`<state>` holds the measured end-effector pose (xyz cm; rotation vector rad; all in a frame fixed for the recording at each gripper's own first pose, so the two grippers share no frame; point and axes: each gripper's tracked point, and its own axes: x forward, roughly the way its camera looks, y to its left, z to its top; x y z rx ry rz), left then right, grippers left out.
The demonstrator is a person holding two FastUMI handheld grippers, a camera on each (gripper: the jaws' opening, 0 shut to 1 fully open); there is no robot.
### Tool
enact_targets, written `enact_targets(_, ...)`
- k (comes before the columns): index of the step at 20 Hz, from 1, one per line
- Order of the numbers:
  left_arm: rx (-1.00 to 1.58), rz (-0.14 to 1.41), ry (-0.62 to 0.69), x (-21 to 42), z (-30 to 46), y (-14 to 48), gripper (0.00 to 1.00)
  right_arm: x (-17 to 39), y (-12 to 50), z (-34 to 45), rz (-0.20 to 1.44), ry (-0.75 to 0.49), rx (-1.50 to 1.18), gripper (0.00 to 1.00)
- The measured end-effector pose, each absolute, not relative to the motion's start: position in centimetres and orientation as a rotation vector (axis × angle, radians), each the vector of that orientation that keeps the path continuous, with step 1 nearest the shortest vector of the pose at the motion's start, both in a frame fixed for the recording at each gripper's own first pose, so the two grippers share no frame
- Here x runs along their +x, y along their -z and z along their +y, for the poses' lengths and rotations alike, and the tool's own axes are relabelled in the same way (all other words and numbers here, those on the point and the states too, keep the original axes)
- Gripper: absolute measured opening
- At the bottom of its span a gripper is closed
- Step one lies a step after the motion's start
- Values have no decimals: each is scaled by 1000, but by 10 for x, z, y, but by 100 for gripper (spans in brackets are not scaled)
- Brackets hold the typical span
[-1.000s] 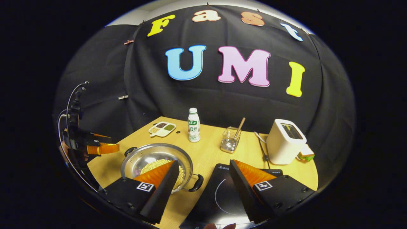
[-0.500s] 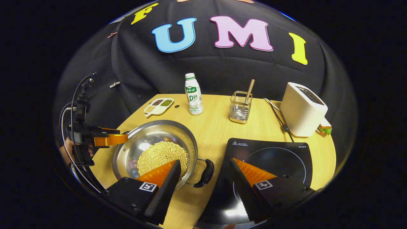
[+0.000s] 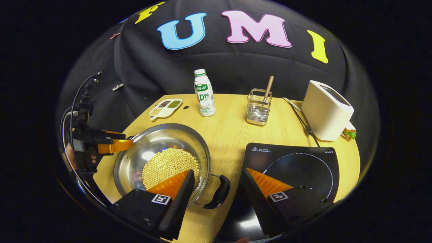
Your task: First push the handle of the pot to place it horizontally, then grasp the pot with both hands and set it on the induction cooktop.
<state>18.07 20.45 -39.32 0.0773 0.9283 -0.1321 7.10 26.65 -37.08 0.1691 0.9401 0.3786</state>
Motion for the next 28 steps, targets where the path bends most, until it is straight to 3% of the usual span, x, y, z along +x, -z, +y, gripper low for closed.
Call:
enact_targets(3,68,978,125,179,205,411,75,70,380,272,961,-376,175,90)
enact_targets(6,47,1002,140,172,208,417,69,68,391,279,991,-380,186,90)
enact_targets(14,11,1003,110,158,222,417,66,62,439,302,1122,-356,208,90)
enact_targets(16,26,1005,94,158,223,418,63,67,443,297,1116,-312,191,72)
enact_targets(18,25,996,70,157,223,418,66,69,448,298,1142,-304,219,69)
enact_targets(21,41,972,48,150,218,415,63,69,445,294,1160,-288,225,58)
enact_targets(23,29,979,39,143,217,412,59,66,439,291,1152,-279,232,53)
enact_targets(28,54,951,38,135,215,376,57,60,409,284,1133,-286,262,53)
